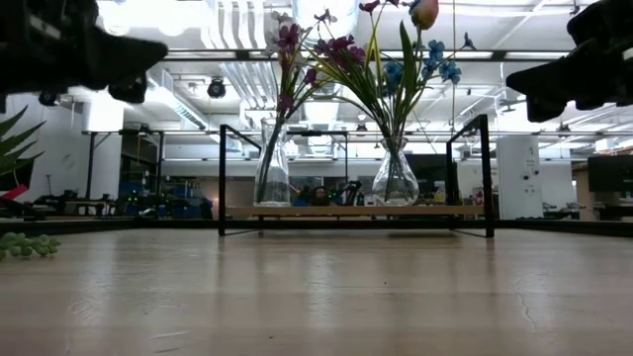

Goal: Pick and place flowers into a vace then onto a shelf
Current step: Return to Home Position

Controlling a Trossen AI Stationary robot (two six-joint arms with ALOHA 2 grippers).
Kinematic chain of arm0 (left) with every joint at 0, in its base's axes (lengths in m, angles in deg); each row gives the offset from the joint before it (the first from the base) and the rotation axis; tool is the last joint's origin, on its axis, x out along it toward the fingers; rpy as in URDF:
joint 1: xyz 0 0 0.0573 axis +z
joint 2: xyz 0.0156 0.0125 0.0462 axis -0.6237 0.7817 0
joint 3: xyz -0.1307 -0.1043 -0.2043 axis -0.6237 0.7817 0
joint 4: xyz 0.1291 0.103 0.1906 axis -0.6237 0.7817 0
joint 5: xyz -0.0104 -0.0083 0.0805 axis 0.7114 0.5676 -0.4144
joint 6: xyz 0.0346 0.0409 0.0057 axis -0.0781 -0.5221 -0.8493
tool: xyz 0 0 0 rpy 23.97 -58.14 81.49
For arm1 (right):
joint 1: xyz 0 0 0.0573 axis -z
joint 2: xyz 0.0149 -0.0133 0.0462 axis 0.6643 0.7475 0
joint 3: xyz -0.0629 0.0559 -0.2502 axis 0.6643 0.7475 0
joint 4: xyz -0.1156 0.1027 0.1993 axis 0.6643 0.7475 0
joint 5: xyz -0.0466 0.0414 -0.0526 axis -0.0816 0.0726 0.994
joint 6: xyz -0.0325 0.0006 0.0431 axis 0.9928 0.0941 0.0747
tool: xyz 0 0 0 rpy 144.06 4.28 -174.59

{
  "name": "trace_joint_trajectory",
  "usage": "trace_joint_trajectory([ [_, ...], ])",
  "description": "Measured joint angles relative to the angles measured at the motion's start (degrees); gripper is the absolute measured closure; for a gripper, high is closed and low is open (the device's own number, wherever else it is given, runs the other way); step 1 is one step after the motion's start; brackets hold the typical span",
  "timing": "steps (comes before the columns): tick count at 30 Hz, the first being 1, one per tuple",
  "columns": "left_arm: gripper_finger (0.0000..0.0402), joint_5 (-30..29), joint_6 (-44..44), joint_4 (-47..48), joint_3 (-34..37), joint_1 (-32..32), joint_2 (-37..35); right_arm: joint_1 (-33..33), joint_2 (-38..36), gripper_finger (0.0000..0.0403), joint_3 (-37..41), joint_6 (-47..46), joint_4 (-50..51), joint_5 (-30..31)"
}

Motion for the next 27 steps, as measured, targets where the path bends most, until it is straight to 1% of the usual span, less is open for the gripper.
trace_joint_trajectory([
  [1,0.0401,0.21,0.21,0.72,0.96,-0.01,-1.10,-0.02,-0.12,0.0390,0.00,0.02,-0.13,-0.06],
  [4,0.0401,0.92,1.00,7.32,0.49,-0.20,-4.00,-0.19,-0.75,0.0390,-0.62,0.00,1.21,-0.70],
  [6,0.0401,0.92,1.58,7.67,0.65,-0.36,-5.27,-0.49,-1.65,0.0390,-2.11,-0.25,4.66,-0.76],
  [9,0.0401,0.98,1.07,8.72,0.95,-0.37,-7.74,-1.35,-3.54,0.0390,-4.26,-1.30,9.38,-2.44],
  [13,0.0401,0.98,0.65,12.15,0.98,-0.37,-9.83,-2.84,-7.48,0.0390,-2.65,-2.57,12.13,-3.27],
  [15,0.0402,1.05,1.66,12.80,0.98,-0.37,-10.62,-3.08,-8.16,0.0390,-2.50,-1.95,11.53,-3.27],
  [16,0.0402,1.45,2.03,12.90,0.98,-0.39,-10.77,-3.22,-8.21,0.0390,-2.51,-1.65,11.12,-3.03],
  [20,0.0402,6.74,2.67,13.00,1.00,-0.39,-11.73,-3.19,-8.18,0.0390,-2.51,-1.06,11.22,-2.81],
  [22,0.0402,8.25,3.03,13.04,1.00,-0.39,-12.06,-3.19,-8.18,0.0390,-2.51,-1.23,11.17,-2.84],
  [24,0.0402,9.37,3.92,14.22,1.00,-0.39,-12.17,-3.19,-8.12,0.0390,-2.47,-1.43,11.35,-2.90],
  [27,0.0402,9.32,4.83,17.55,1.00,-0.39,-12.32,-3.19,-8.18,0.0390,-2.45,-1.75,11.65,-3.03],
])
